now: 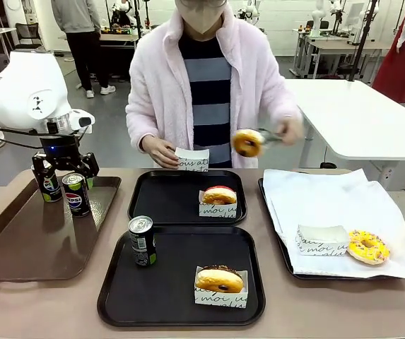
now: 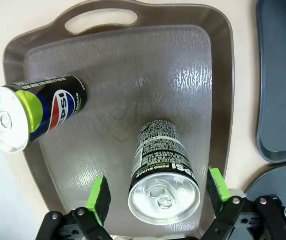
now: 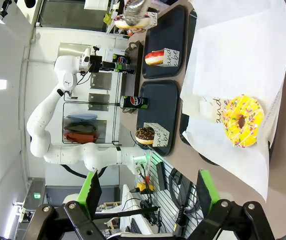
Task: Set up donuts and drinks on trays.
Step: Pick up one Pepsi coke from the Handle tray and place it on the Flat Tray without a Pepsi coke.
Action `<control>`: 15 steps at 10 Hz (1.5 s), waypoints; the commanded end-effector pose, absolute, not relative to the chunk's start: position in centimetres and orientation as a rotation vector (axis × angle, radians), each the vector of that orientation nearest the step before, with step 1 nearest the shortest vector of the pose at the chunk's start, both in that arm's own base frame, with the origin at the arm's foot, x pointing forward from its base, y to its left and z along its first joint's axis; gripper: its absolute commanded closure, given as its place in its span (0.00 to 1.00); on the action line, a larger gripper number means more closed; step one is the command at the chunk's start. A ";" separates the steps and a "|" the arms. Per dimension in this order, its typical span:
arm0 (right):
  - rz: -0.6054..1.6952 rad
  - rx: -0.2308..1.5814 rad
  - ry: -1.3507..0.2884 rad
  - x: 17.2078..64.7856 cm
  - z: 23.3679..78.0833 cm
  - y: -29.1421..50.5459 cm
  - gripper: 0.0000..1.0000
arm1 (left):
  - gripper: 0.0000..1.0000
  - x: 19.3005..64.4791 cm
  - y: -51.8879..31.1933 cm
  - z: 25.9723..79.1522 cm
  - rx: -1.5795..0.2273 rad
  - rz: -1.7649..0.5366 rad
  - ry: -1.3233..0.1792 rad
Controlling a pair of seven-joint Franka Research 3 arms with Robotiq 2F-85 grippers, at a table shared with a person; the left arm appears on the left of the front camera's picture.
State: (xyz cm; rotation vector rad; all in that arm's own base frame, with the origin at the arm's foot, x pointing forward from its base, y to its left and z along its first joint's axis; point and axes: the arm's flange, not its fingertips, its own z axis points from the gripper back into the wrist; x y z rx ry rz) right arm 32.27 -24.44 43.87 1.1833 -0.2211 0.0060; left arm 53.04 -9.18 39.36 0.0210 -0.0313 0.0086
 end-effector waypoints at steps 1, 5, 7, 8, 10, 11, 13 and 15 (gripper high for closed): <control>0.008 1.179 -0.222 32.2 43.8 -24.4 0.00 | 0.00 53.0 -9.0 39.0 -0.006 -0.005 -0.035; 0.008 1.179 -0.222 32.2 43.8 -24.4 0.00 | 1.00 52.9 -8.9 38.9 0.000 -0.017 -0.048; 0.008 1.179 -0.222 32.2 43.8 -24.4 0.00 | 1.00 52.7 -8.9 39.6 -0.001 -0.034 -0.057; 0.008 1.179 -0.222 32.2 43.8 -24.4 0.00 | 0.90 52.3 -9.1 40.5 0.007 -0.039 -0.058; 0.008 1.179 -0.222 32.2 43.8 -24.4 0.00 | 0.97 49.2 -10.5 46.0 0.007 -0.010 -0.080; 0.008 1.179 -0.222 32.2 43.8 -24.4 0.00 | 0.97 47.1 -11.1 48.8 0.005 0.006 -0.113; 0.008 1.179 -0.222 32.2 43.8 -24.4 0.00 | 0.97 43.0 -11.9 53.1 -0.030 -0.011 -0.117; 0.008 1.179 -0.222 32.2 43.8 -24.4 0.00 | 0.97 41.6 -11.8 54.1 -0.052 -0.011 -0.139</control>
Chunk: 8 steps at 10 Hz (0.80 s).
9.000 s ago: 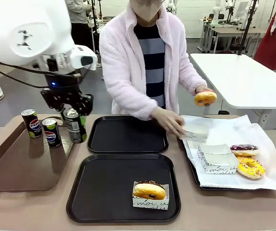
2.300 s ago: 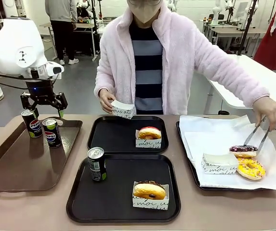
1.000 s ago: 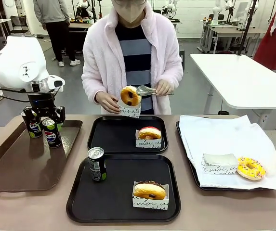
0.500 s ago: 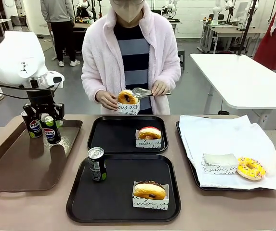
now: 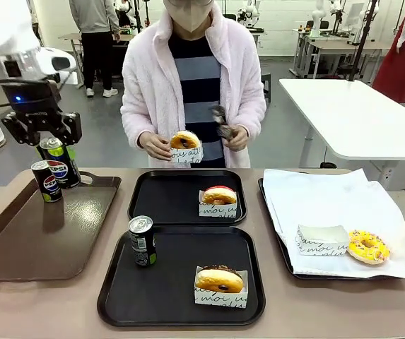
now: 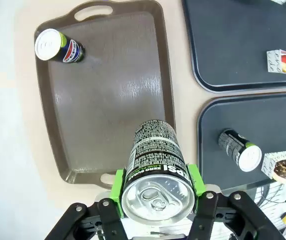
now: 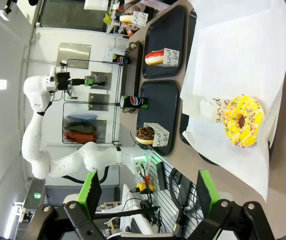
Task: Set up donuts and drinks on trays.
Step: Pick up one Pepsi coke from the Handle tray and place it on the Flat Tray without a Pepsi coke.
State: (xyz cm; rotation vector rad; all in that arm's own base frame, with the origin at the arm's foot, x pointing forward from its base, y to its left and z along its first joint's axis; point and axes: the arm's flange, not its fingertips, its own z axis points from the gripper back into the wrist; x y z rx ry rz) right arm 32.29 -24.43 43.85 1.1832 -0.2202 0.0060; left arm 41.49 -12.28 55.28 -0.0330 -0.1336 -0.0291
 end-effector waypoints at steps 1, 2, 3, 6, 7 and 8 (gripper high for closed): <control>0.008 1.179 -0.222 32.2 43.8 -24.4 0.00 | 0.97 42.8 -12.3 54.3 -0.022 -0.030 -0.123; 0.008 1.179 -0.222 32.2 43.8 -24.4 0.00 | 0.97 42.8 -12.3 54.3 -0.022 -0.030 -0.123; 0.008 1.179 -0.222 32.2 43.8 -24.4 0.00 | 0.97 42.8 -12.3 54.3 -0.022 -0.030 -0.123; 0.008 1.179 -0.222 32.2 43.8 -24.4 0.00 | 0.41 42.8 -13.0 54.5 -0.035 -0.033 -0.127; 0.008 1.179 -0.222 32.2 43.8 -24.4 0.00 | 0.41 43.5 -14.1 54.6 -0.019 -0.046 -0.147; 0.008 1.179 -0.222 32.2 43.8 -24.4 0.00 | 0.41 44.4 -15.5 54.8 -0.002 -0.063 -0.163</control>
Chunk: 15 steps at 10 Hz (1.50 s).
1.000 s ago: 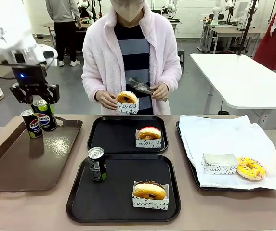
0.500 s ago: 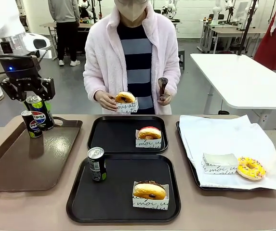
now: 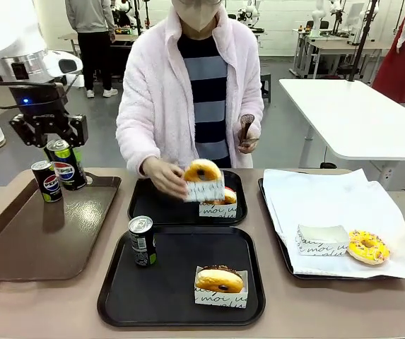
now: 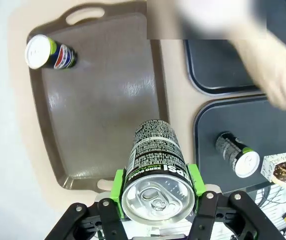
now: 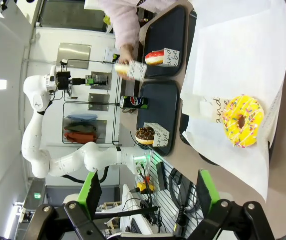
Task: Set up donuts and drinks on trays.
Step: Pick up one Pepsi coke from the Handle tray and place it on the Flat Tray without a Pepsi coke.
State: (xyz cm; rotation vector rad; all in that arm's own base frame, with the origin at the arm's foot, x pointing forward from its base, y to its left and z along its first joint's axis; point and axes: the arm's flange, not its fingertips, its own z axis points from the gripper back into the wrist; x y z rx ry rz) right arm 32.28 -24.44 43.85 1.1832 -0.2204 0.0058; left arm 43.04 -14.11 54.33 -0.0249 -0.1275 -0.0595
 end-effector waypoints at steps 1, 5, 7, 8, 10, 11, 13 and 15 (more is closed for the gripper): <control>0.008 1.179 -0.222 32.2 43.8 -24.4 0.00 | 0.41 45.3 -17.2 54.9 0.016 -0.093 -0.165; 0.008 1.179 -0.222 32.2 43.8 -24.4 0.00 | 0.41 46.7 -21.1 53.7 -0.031 -0.233 -0.086; 0.008 1.179 -0.222 32.2 43.8 -24.4 0.00 | 0.41 40.0 -16.0 54.6 -0.074 -0.384 0.053; 0.008 1.179 -0.222 32.2 43.8 -24.4 0.00 | 0.41 36.4 -13.8 54.2 -0.074 -0.438 0.067; 0.008 1.179 -0.222 32.2 43.8 -24.4 0.00 | 0.41 34.1 -12.5 52.9 -0.059 -0.471 0.084; 0.008 1.179 -0.222 32.2 43.8 -24.4 0.00 | 0.41 34.3 -12.5 52.6 -0.064 -0.474 0.090; 0.008 1.179 -0.222 32.2 43.8 -24.4 0.00 | 0.41 35.4 -12.5 52.5 -0.065 -0.380 0.035; 0.008 1.179 -0.222 32.2 43.8 -24.4 0.00 | 0.41 33.2 -12.0 52.4 -0.076 -0.462 0.108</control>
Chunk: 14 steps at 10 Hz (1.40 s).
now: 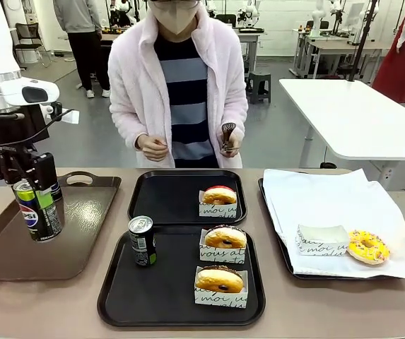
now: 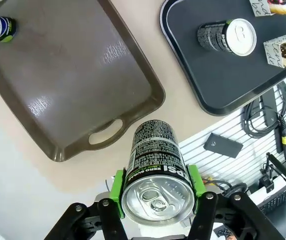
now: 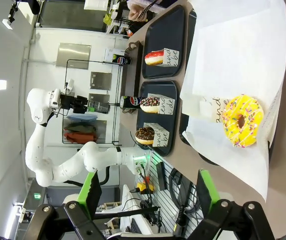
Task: Set up donuts and drinks on trays.
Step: Pick up one Pepsi coke from the Handle tray and place it on the Flat Tray without a Pepsi coke.
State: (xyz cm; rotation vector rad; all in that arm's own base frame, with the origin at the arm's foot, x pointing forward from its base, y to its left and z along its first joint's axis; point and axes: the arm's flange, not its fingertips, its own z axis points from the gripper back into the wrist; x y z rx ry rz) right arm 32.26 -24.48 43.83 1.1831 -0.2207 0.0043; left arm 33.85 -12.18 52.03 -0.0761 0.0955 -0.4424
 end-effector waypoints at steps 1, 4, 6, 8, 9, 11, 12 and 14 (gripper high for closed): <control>0.008 1.179 -0.222 32.2 43.8 -24.4 0.00 | 0.41 33.2 -12.0 52.4 -0.076 -0.462 0.108; 0.008 1.179 -0.222 32.2 43.8 -24.4 0.00 | 0.41 35.4 -12.9 52.3 -0.028 -0.476 0.052; 0.008 1.179 -0.222 32.2 43.8 -24.4 0.00 | 0.41 38.2 -15.5 52.9 0.029 -0.520 -0.029; 0.008 1.179 -0.222 32.2 43.8 -24.4 0.00 | 0.41 41.4 -17.7 53.4 0.049 -0.521 -0.082; 0.008 1.179 -0.222 32.2 43.8 -24.4 0.00 | 0.41 43.4 -18.5 53.4 0.054 -0.527 -0.089; 0.008 1.179 -0.222 32.2 43.8 -24.4 0.00 | 0.41 46.8 -20.0 52.6 0.032 -0.519 -0.095; 0.008 1.179 -0.222 32.2 43.8 -24.4 0.00 | 0.41 48.1 -20.5 52.3 0.031 -0.518 -0.093; 0.008 1.179 -0.222 32.2 43.8 -24.4 0.00 | 0.41 49.6 -21.2 51.3 0.014 -0.527 -0.093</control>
